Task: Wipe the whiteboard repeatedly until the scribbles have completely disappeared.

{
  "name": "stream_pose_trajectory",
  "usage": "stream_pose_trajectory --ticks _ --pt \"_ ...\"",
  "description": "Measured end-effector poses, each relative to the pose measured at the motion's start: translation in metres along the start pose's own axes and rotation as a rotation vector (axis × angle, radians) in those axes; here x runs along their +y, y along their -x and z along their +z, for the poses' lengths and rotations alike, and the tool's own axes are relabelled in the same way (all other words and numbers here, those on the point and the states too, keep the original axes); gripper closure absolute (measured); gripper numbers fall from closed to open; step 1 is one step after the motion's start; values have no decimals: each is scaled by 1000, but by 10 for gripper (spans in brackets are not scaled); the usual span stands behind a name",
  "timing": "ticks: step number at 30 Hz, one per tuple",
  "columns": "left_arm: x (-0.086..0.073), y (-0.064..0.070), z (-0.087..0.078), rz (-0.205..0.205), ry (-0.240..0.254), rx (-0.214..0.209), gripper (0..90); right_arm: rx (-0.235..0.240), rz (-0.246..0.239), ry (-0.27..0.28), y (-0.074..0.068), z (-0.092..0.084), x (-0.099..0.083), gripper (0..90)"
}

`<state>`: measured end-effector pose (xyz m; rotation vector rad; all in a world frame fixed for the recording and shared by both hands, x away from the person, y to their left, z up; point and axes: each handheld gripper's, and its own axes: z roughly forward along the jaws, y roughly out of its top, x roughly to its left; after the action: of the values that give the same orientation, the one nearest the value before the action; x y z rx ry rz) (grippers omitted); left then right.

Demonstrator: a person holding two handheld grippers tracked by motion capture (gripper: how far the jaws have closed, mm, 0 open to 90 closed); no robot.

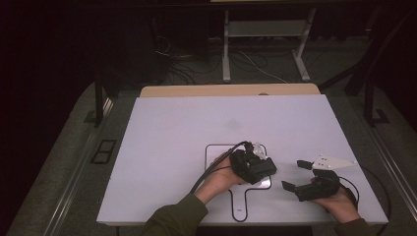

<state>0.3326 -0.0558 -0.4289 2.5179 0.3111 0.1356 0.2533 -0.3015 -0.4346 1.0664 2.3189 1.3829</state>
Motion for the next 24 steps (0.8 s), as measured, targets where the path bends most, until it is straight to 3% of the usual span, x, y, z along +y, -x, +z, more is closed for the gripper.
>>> stream_pose_trajectory --ticks 7,10,17,21,24 --pt "-4 -10 -3 -20 -12 55 393 -1 1 -2 0 -1 0 0" --pt "-4 -10 -3 -27 -11 51 393 0 -2 -1 0 0 0 0" --pt "1 6 1 8 -2 8 393 -1 0 -1 0 0 0 0" --pt "2 5 2 16 -1 15 393 -2 -1 -1 0 0 0 0" --pt "3 0 3 15 -1 57 393 -4 -1 -1 0 -1 0 0"
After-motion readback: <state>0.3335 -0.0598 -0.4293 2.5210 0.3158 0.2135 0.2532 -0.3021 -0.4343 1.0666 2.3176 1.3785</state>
